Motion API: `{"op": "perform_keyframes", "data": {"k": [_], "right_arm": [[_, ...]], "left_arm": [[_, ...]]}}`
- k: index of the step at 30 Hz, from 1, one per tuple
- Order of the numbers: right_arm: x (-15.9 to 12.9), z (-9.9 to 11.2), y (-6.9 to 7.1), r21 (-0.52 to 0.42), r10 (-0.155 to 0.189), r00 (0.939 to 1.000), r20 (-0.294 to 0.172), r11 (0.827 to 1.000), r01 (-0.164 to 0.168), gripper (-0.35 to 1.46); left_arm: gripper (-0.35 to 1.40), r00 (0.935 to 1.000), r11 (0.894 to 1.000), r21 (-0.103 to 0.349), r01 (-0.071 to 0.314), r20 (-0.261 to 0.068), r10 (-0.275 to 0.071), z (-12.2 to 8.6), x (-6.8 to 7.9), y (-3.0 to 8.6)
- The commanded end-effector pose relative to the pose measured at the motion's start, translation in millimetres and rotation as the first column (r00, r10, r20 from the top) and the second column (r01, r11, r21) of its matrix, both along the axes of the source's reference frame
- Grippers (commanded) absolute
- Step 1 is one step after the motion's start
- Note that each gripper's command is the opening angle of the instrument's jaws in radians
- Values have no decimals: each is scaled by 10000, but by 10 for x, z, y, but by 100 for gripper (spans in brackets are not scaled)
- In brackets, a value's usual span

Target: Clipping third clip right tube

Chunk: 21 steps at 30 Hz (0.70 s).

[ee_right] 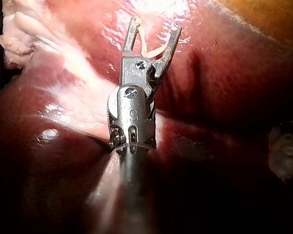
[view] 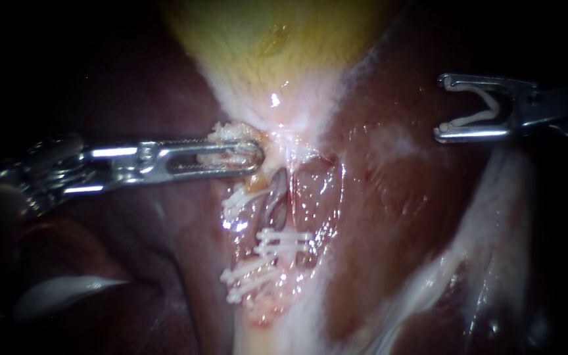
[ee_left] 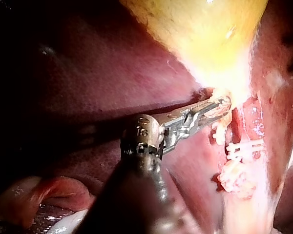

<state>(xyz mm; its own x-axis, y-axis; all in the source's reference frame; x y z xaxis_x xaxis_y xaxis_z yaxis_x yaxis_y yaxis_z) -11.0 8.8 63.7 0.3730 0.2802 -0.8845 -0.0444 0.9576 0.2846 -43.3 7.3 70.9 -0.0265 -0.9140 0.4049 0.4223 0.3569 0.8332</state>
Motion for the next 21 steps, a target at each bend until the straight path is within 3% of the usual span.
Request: {"op": "perform_keyframes", "data": {"k": [1,11,18,21], "right_arm": [[0,0,0,0,-2,10000,-2,10000,2,49],[1,-1,-1,0,1,10000,0,10000,-1,49],[1,-1,-1,1,1,10000,-1,10000,-1,49],[1,-1,-1,1,1,10000,-1,10000,-1,49]], "left_arm": [[-35,10000,10000,22,-42,-26,43,0,0,0],[-35,10000,9999,77,-70,1,70,-9,5,4],[-35,10000,9997,259,-5,-65,6,-27,27,21],[-35,9999,9998,142,105,-46,-104,-35,37,28]]}}
